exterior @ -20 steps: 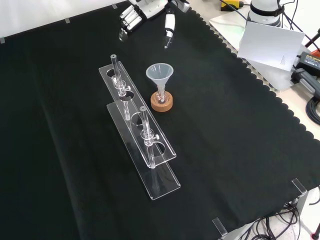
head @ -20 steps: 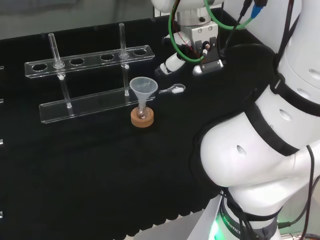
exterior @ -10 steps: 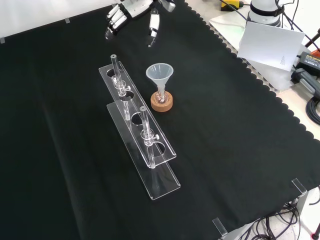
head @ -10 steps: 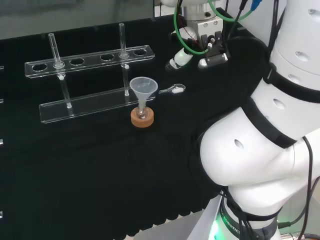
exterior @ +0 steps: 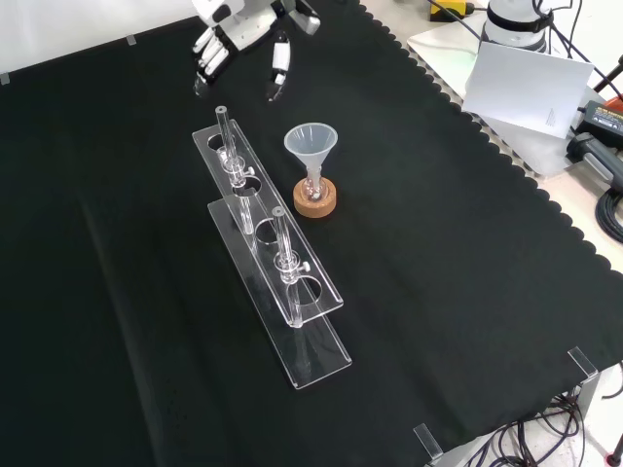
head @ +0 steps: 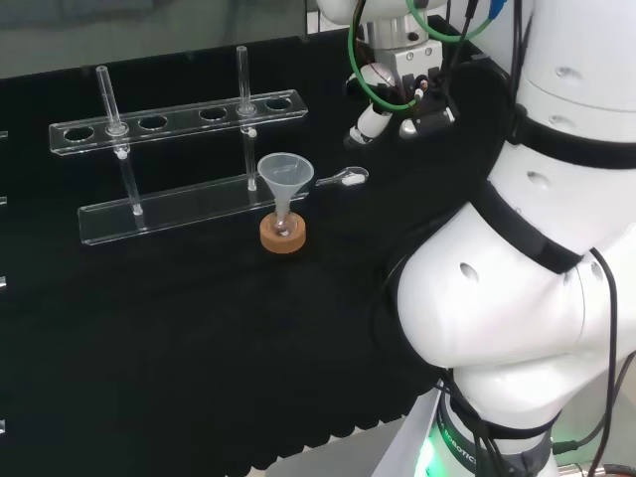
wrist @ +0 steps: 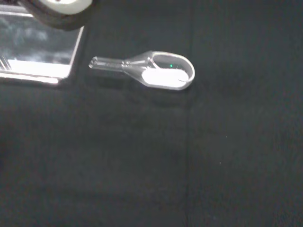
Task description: Pick up the weighing funnel.
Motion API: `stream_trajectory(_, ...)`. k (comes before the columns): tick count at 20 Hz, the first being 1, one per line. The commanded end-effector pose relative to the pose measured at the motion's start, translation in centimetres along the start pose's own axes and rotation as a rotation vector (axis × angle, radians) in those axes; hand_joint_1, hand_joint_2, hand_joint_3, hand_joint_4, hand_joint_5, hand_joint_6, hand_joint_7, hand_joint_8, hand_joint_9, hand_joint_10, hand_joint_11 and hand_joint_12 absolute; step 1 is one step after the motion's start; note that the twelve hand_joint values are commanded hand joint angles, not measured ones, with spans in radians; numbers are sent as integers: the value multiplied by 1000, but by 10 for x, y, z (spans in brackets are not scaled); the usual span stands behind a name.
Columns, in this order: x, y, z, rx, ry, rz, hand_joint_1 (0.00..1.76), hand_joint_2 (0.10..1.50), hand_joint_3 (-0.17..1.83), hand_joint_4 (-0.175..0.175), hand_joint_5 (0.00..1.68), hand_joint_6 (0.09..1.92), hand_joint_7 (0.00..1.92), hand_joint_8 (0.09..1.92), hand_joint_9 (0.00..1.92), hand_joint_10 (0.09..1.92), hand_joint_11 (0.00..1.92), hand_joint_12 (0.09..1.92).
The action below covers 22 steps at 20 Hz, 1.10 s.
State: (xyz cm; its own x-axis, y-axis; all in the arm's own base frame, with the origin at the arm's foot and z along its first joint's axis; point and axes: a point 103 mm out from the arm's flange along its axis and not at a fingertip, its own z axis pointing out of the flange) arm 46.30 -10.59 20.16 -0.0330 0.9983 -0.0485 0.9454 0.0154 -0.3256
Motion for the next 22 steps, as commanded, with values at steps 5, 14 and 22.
stream_trajectory(5,-18,41,47,69,46,-23,820,702,356,-46,444,87,237,731,486,673,245,1405)
stream_trajectory(14,-11,66,78,112,47,-31,841,676,412,-39,551,101,260,729,513,657,266,1388)
stream_trajectory(22,-9,74,89,120,46,-17,853,652,469,-33,599,190,281,720,535,629,276,1374)
